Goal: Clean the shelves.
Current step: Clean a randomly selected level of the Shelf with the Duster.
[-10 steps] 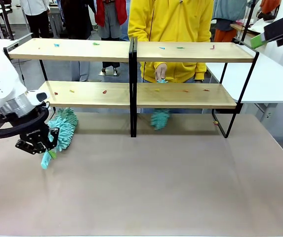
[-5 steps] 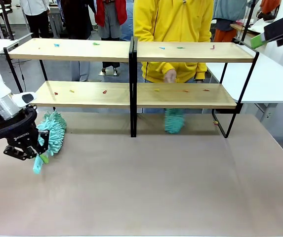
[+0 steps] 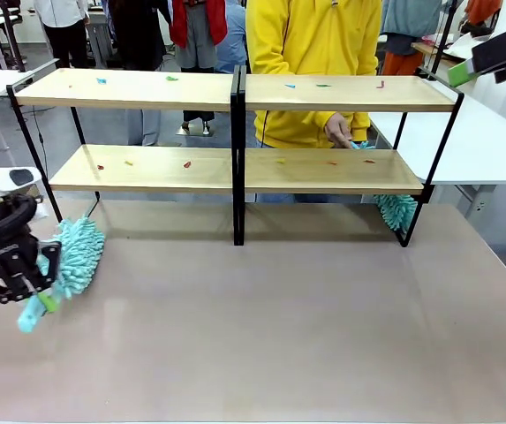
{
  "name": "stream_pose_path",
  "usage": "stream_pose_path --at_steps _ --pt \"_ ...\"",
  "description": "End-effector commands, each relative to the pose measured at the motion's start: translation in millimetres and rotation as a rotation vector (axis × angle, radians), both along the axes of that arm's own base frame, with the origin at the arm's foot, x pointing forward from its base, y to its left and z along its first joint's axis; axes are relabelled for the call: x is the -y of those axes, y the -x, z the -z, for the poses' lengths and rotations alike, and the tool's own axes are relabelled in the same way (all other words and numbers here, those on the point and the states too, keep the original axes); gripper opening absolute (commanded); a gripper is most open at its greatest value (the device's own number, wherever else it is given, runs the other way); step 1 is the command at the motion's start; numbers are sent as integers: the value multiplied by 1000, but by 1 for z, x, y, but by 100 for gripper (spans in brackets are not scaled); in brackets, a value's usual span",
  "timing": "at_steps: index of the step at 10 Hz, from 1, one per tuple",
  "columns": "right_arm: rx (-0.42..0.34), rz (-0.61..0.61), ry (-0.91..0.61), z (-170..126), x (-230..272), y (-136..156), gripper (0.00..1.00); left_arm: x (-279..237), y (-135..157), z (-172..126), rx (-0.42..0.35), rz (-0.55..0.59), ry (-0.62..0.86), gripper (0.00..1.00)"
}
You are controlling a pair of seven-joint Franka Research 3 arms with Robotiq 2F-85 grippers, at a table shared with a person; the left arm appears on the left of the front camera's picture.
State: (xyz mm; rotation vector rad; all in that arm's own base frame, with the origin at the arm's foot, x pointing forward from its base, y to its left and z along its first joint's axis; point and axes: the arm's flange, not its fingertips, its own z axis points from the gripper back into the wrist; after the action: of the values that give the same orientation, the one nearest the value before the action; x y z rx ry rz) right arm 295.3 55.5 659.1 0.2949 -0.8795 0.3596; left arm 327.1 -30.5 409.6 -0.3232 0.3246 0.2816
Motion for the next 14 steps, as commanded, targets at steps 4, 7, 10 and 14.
stream_pose_path --at_steps 4,7,10,14 --pt "-1 -1 -6 0 1 -1 100 -56 107 -8 254 163 59 13" --pt "-1 -1 -6 0 1 -1 100 -82 138 -24 422 614 136 13" --pt "-1 -1 -6 0 1 -1 100 -100 159 -28 528 1128 240 13" --pt "-1 -1 -6 0 1 -1 100 -138 165 -53 1018 1398 350 13"
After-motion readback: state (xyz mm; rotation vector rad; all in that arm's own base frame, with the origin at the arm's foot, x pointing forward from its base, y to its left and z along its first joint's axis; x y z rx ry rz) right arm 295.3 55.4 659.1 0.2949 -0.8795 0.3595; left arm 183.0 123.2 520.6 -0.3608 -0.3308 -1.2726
